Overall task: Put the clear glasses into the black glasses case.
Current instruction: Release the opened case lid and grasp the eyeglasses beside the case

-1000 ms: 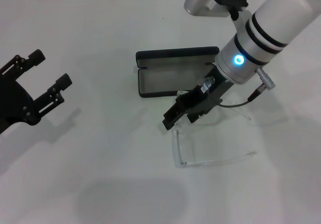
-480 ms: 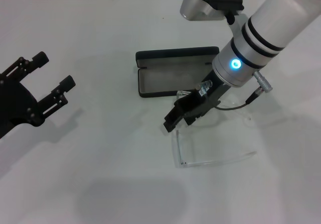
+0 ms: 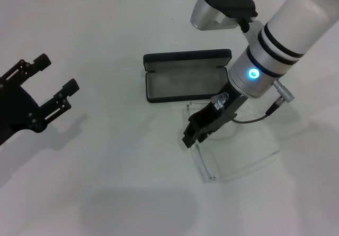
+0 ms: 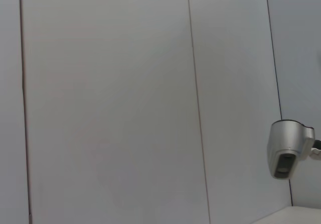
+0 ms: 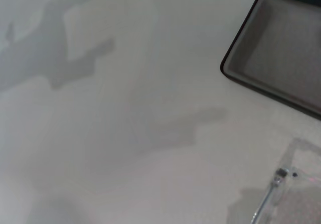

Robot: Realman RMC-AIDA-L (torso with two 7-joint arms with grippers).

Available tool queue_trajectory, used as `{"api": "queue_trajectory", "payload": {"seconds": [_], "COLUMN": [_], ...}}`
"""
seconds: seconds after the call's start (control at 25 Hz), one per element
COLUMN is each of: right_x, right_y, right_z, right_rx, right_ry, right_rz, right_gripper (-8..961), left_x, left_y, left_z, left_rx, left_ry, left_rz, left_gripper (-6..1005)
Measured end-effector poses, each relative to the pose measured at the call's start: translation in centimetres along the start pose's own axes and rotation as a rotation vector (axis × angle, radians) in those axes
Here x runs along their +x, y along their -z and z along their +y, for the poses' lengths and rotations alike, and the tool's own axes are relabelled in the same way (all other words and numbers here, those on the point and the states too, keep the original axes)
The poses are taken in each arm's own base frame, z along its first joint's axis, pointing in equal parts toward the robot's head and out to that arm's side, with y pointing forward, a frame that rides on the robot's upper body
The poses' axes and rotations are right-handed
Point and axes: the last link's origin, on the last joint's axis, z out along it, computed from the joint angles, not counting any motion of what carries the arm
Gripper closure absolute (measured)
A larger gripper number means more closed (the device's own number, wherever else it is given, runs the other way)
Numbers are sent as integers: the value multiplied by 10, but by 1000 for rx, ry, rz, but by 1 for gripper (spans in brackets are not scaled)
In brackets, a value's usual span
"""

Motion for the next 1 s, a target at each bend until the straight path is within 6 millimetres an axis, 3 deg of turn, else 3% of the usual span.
{"api": "queue_trajectory", "payload": {"seconds": [0.16,0.28,0.52,0.72,1.0], "right_x": [3,4,10,14,6], "right_y": [1,5,17,21,36], "right_z": [2,4,2,-5,0], "right_rx": [-10,-27,-126,-120,-120], "right_ry": [23,51,63,44,86], "right_rz": [23,27,-5,-4,-29], "right_gripper": [654,655,775,947,908], "left_x": [0,0,1,2,2], "left_y": [0,1,3,3,2], "left_z": [0,0,0,-1,-1], "left_rx": [3,6,11,10,7], "left_ry": [0,0,-3,-5,-6], "left_rz": [2,1,1,5,9], "left_gripper": [275,275,275,276,276]}}
